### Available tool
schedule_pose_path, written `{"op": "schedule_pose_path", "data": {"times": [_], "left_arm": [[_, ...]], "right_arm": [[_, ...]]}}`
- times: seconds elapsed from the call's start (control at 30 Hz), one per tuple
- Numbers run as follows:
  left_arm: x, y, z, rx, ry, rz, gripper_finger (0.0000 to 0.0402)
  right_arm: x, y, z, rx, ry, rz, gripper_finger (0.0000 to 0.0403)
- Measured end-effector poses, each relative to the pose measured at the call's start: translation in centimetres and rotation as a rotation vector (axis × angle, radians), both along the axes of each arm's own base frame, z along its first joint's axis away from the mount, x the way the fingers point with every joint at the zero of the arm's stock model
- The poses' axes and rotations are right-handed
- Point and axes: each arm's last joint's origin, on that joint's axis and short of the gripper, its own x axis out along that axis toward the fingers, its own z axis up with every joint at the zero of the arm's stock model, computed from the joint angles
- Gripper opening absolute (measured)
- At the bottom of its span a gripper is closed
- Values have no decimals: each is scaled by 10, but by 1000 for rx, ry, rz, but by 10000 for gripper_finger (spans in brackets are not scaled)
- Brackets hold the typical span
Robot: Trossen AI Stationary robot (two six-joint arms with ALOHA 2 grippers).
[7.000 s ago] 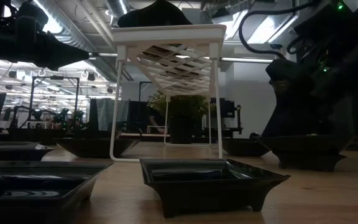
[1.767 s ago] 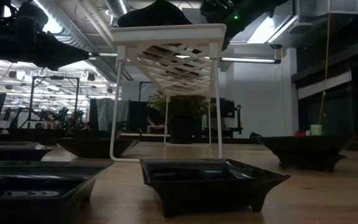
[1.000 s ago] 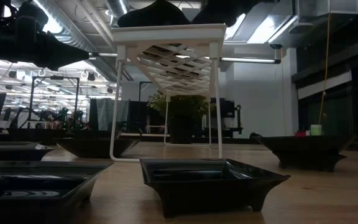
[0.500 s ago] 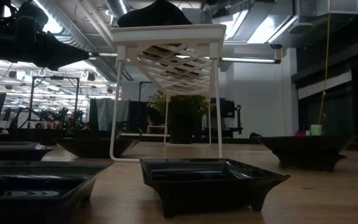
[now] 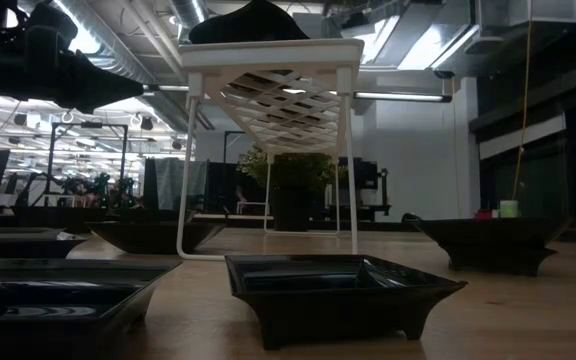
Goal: Pick & Place Mini shaped plates
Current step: Stack the leaf shaped plate on top of the leaf shaped plate on the shelf
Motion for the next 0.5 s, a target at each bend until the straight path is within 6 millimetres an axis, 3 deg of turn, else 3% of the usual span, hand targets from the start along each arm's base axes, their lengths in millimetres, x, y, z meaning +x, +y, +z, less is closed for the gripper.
{"op": "schedule_pose_path", "data": {"times": [0.5], "left_arm": [[0,0,0,0,0,0,52]], "right_arm": [[-19,48,-44,-69,254,-3,169]]}}
